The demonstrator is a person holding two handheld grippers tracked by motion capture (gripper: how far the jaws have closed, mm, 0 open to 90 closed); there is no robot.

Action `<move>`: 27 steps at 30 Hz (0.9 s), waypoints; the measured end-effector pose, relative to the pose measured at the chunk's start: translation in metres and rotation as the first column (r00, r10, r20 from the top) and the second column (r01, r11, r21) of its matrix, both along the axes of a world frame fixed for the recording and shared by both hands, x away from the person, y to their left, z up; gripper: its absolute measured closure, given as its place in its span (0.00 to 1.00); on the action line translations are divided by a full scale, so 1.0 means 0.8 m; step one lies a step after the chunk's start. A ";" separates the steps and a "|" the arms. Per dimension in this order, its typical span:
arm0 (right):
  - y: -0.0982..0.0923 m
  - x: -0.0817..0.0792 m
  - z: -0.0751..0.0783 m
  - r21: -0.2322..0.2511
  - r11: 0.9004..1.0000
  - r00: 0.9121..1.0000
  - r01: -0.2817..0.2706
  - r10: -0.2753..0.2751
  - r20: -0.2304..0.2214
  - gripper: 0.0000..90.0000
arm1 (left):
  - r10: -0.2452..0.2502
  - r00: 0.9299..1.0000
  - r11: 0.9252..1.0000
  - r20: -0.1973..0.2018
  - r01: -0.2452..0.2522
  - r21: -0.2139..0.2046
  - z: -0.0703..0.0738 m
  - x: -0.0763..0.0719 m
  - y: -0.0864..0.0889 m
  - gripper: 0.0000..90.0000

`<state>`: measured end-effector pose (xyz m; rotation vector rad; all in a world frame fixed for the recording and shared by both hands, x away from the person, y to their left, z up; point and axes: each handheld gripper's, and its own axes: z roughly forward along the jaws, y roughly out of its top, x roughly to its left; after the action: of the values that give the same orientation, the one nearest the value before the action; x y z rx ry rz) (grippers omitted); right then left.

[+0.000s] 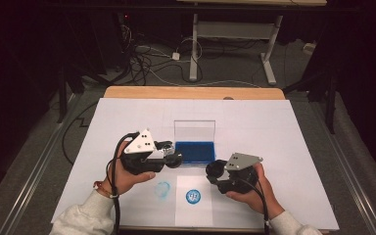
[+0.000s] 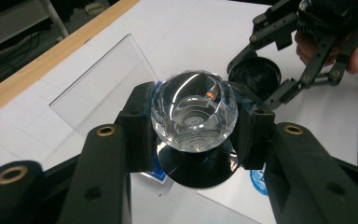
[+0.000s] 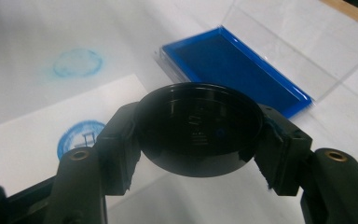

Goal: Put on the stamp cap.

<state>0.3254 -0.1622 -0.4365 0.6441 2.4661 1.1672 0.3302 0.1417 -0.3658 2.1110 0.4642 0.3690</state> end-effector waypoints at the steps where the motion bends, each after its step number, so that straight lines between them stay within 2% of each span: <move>1: 0.003 0.001 0.000 0.006 1.000 1.000 -0.006 0.006 0.001 0.43 | -0.003 1.000 1.000 -0.001 0.003 0.001 0.000 0.000 -0.001 0.61; 4: 0.011 0.003 0.001 0.020 1.000 1.000 -0.011 0.011 -0.001 0.43 | -0.008 1.000 1.000 -0.005 0.008 -0.004 -0.001 0.002 -0.006 0.61; 18: 0.044 0.007 0.000 0.019 0.999 0.999 -0.050 0.050 0.005 0.43 | -0.030 0.999 1.000 -0.015 0.030 -0.006 -0.002 0.006 -0.024 0.61; 27: 0.055 0.009 0.001 0.024 0.998 0.998 -0.063 0.063 0.007 0.43 | -0.054 0.998 0.999 -0.021 0.054 -0.004 -0.005 0.006 -0.036 0.61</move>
<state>0.3328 -0.1181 -0.4358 0.5725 2.4874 1.2224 0.3349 0.1127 -0.3698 2.1213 0.4190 0.3151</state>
